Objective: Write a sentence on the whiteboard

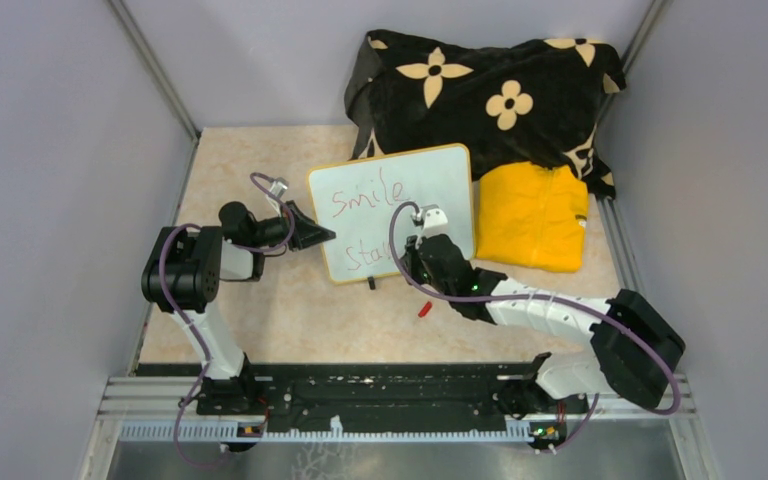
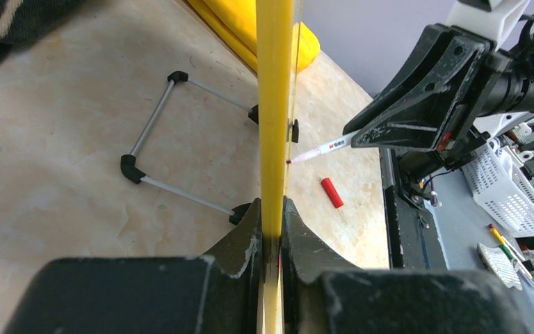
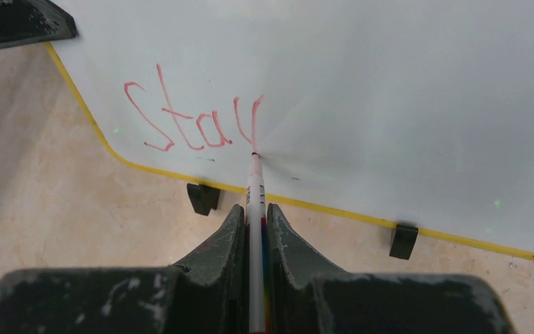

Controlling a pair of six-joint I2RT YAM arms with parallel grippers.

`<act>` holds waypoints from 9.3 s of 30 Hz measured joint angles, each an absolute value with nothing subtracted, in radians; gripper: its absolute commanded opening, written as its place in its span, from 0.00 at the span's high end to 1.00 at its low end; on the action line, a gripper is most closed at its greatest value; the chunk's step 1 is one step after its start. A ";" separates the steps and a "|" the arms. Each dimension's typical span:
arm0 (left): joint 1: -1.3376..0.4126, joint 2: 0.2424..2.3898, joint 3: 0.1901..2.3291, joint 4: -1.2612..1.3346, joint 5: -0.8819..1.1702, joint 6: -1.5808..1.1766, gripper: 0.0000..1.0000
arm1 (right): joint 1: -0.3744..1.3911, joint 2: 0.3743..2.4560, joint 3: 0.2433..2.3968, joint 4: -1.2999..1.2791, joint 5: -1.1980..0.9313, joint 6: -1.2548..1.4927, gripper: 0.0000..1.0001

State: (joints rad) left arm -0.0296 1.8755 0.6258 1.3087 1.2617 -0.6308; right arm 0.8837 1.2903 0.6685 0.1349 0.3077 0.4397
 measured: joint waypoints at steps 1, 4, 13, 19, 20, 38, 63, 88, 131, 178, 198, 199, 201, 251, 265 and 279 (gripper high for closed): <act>-0.030 1.876 0.626 1.309 1.262 -0.631 1.00 | 0.886 1.290 0.661 0.134 0.303 0.443 1.00; -0.030 1.875 0.626 1.309 1.262 -0.631 1.00 | 0.892 1.290 0.637 0.134 0.290 0.455 1.00; -0.030 1.875 0.626 1.308 1.262 -0.629 1.00 | 0.931 1.352 0.640 0.151 0.274 0.470 1.00; -0.031 1.872 0.626 1.301 1.262 -0.624 1.00 | 0.953 1.395 0.690 0.154 0.268 0.472 1.00; -0.031 1.871 0.626 1.300 1.262 -0.624 1.00 | 0.953 1.393 0.690 0.154 0.271 0.472 1.00; -0.031 1.871 0.626 1.291 1.262 -0.616 1.00 | 0.836 0.965 0.632 0.042 0.464 0.398 1.00; -0.031 1.871 0.627 1.288 1.263 -0.614 1.00 | 1.009 1.246 0.698 0.236 0.627 0.252 1.00; -0.031 1.871 0.630 1.280 1.265 -0.610 1.00 | 0.986 1.302 0.754 0.191 0.686 0.239 1.00; -0.031 1.871 0.632 1.273 1.265 -0.609 1.00 | 0.968 1.246 0.648 0.133 0.604 0.376 1.00; -0.031 1.871 0.636 1.261 1.268 -0.604 1.00 | 0.918 1.208 0.671 0.084 0.577 0.384 1.00; -0.031 1.870 0.637 1.256 1.269 -0.601 1.00 | 0.915 1.234 0.676 0.097 0.515 0.390 1.00; -0.031 1.870 0.637 1.256 1.269 -0.601 1.00 | 0.915 1.234 0.676 0.097 0.514 0.392 1.00; -0.031 1.870 0.637 1.256 1.269 -0.601 1.00 | 0.915 1.234 0.676 0.097 0.514 0.395 1.00; -0.033 1.870 0.639 1.250 1.269 -0.599 1.00 | 0.871 1.157 0.630 0.083 0.544 0.387 1.00; -0.033 1.870 0.639 1.248 1.269 -0.597 1.00 | 0.868 1.152 0.599 0.079 0.516 0.434 1.00; -0.033 1.869 0.640 1.247 1.271 -0.594 1.00 | 0.868 1.092 0.575 0.054 0.511 0.455 1.00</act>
State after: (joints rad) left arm -0.0326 1.8694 0.6395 1.2472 1.2709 -0.5938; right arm 0.8677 1.0916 0.5755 0.0536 0.5106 0.4545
